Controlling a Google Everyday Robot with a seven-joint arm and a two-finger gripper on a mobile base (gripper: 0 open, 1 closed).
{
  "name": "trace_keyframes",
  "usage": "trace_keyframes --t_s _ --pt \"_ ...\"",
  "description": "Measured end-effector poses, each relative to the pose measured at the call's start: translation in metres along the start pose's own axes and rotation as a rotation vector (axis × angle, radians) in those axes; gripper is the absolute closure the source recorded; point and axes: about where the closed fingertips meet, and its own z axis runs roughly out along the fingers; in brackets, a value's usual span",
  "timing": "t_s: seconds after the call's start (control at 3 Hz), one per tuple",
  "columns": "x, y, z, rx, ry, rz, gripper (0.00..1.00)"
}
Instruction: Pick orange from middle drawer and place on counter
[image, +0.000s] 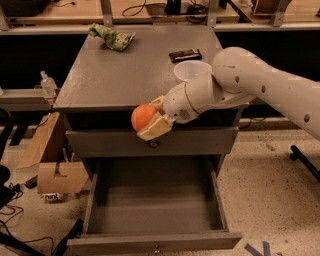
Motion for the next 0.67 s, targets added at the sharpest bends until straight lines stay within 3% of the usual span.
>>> trace_keyframes --t_s 0.67 --pt "-0.0094 -0.0092 0.0076 -0.004 0.015 0.019 1.00"
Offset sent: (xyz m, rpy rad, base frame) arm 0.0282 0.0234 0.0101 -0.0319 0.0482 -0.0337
